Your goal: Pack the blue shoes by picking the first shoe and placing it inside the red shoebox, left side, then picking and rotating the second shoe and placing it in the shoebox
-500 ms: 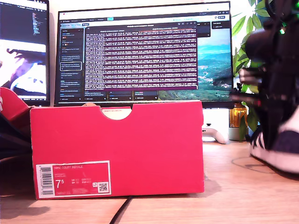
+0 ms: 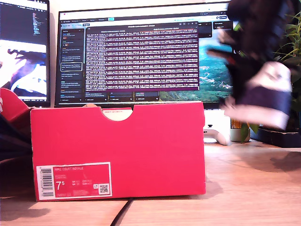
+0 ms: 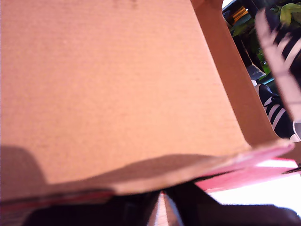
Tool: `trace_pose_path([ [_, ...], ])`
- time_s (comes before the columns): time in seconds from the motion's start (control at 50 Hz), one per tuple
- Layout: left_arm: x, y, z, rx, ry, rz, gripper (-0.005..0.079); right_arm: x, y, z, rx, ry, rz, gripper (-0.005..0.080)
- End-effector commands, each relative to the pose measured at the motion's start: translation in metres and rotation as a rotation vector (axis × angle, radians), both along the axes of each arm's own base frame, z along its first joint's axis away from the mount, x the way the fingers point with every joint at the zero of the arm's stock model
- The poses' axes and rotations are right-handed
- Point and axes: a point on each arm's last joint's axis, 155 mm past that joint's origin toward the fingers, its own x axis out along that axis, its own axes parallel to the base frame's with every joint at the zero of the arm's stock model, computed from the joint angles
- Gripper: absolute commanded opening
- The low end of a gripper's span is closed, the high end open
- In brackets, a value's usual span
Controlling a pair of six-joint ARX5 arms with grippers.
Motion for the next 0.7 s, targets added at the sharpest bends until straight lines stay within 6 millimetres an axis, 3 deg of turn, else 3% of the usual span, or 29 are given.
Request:
trace_pose_path([
  [0.0, -0.005, 0.001, -0.009, 0.009, 0.015, -0.005, -0.002, 0.006, 0.02, 0.024, 0.043, -0.059, 0.021, -0.0013],
  [0.3, -0.005, 0.001, -0.009, 0.009, 0.015, -0.005, -0.002, -0.01, 0.097, 0.058, 0.191, -0.113, 0.135, -0.0013],
  [0.68, -0.005, 0.001, -0.009, 0.009, 0.016, -0.005, -0.002, -0.023, 0.164, 0.084, 0.347, -0.18, 0.172, -0.0013],
])
